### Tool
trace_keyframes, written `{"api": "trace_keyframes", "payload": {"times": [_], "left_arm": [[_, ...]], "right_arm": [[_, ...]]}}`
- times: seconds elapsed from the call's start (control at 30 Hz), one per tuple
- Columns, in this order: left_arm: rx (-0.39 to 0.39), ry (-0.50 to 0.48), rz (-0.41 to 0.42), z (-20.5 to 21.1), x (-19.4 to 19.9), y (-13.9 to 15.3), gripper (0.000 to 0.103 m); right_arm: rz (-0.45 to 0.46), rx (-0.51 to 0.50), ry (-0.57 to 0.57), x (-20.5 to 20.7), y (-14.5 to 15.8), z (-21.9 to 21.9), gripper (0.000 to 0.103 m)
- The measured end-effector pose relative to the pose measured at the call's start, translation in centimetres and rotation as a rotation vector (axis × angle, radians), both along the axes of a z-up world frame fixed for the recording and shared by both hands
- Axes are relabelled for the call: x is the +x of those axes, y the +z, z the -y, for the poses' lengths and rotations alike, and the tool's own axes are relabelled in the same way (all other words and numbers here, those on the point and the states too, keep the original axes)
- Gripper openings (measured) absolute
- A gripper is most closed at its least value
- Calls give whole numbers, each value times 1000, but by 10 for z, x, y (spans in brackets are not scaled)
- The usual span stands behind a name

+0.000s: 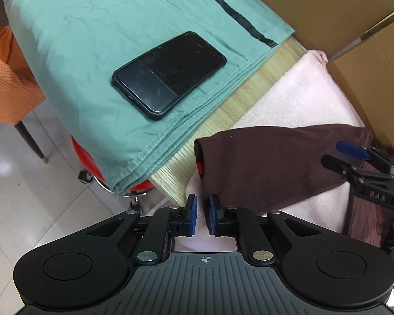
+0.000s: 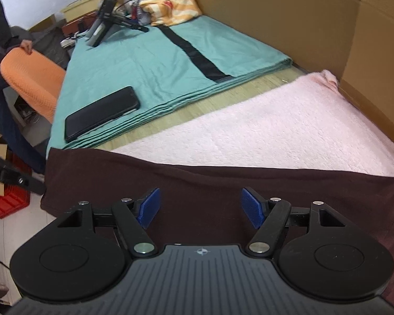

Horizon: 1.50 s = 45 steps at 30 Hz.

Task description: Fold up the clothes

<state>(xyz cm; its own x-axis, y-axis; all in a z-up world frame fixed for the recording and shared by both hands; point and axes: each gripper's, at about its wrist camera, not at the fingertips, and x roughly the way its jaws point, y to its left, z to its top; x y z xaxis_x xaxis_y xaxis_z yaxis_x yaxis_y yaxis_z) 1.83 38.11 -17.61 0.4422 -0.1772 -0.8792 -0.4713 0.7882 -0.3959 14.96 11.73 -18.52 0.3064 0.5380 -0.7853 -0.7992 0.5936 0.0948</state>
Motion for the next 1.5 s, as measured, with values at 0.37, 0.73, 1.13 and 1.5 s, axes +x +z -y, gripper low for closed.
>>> {"api": "trace_keyframes", "payload": {"times": [0.37, 0.73, 1.13, 1.5], "left_arm": [[-19, 6, 49, 3, 9, 3, 26], [-50, -84, 5, 15, 4, -3, 0], [-15, -31, 4, -2, 7, -4, 0], [12, -53, -17, -5, 9, -4, 28]], "right_arm": [[4, -42, 22, -10, -8, 2, 73], [-9, -48, -7, -9, -9, 8, 74], [-8, 15, 30, -20, 2, 2, 74], [76, 18, 81, -52, -5, -34, 72]]}}
